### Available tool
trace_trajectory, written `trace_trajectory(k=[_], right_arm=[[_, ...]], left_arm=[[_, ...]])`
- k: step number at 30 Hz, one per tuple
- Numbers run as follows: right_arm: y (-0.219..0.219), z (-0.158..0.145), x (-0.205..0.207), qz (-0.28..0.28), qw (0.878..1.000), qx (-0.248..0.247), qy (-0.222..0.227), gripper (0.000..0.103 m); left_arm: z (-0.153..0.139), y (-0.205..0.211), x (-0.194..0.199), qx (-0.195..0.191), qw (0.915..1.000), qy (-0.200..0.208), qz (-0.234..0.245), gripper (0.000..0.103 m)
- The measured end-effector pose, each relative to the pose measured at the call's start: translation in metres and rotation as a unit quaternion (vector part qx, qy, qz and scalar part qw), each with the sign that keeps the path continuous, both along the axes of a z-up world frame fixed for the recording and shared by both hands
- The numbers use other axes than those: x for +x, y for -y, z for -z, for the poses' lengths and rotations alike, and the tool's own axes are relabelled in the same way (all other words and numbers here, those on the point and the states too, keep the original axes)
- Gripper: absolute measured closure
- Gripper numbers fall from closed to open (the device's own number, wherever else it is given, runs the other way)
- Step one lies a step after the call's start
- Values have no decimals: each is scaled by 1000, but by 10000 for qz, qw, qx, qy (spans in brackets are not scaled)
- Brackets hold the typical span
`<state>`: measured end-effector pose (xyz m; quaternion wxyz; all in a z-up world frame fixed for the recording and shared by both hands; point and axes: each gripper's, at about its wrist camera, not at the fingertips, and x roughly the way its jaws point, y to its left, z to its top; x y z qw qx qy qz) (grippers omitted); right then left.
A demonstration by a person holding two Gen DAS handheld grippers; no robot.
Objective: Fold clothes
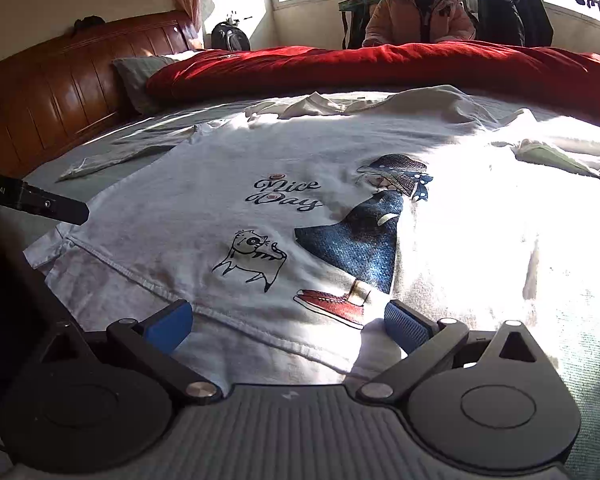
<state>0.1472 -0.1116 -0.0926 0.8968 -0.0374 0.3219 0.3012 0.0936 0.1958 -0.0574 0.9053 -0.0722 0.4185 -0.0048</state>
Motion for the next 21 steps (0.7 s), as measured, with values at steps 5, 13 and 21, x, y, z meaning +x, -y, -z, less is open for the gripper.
trace_trajectory(k=[5,13,21], right_arm=[[-6,3,-13,122,9991,-339,215,0],[26,-9,-33,60,9996,-209,177,0],[73,-10,-21,845,9951,396,-332,0]], left_arm=[[16,13,-30,474,9987,180,-80,5],[0,34,-51,909,9933,718,-1,5],[21,45,-30,424,9977,507,115,5]])
